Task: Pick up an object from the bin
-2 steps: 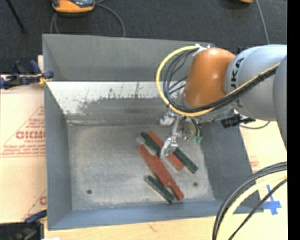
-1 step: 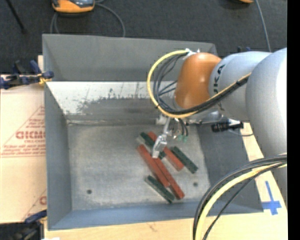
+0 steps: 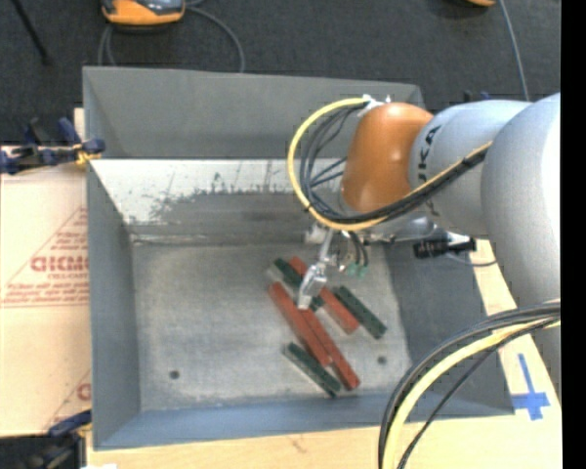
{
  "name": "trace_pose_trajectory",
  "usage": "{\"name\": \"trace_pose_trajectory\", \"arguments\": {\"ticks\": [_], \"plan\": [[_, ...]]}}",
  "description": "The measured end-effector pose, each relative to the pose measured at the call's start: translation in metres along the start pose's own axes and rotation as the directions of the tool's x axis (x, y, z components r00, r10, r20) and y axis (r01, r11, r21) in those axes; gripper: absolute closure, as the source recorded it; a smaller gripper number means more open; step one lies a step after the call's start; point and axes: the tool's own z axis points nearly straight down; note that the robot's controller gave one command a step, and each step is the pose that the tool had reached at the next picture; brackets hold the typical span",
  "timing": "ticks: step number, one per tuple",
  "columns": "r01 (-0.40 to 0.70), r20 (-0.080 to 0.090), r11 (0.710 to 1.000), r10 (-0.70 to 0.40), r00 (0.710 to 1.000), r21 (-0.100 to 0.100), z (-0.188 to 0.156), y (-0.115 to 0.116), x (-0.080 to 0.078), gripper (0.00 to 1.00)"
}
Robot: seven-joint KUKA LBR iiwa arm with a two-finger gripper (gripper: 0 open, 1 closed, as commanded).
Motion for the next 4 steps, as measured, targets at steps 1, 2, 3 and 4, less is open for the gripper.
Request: {"name": "trace_pose_trajectory", "arguments": {"ticks": [1, 2, 3, 4], "plan": [[0.001, 0.0, 1.0, -0.001, 1.0, 0.0, 0.0, 0.0, 0.0, 0.0], [-0.273, 0.008, 0.962, 0.273, 0.962, -0.004, 0.004, 0.011, 0.003, 1.0], [-0.273, 0.008, 0.962, 0.273, 0.962, -0.004, 0.004, 0.011, 0.003, 1.0], [-0.272, 0.006, 0.962, 0.272, 0.962, -0.002, 0.002, 0.011, 0.003, 1.0]]}}
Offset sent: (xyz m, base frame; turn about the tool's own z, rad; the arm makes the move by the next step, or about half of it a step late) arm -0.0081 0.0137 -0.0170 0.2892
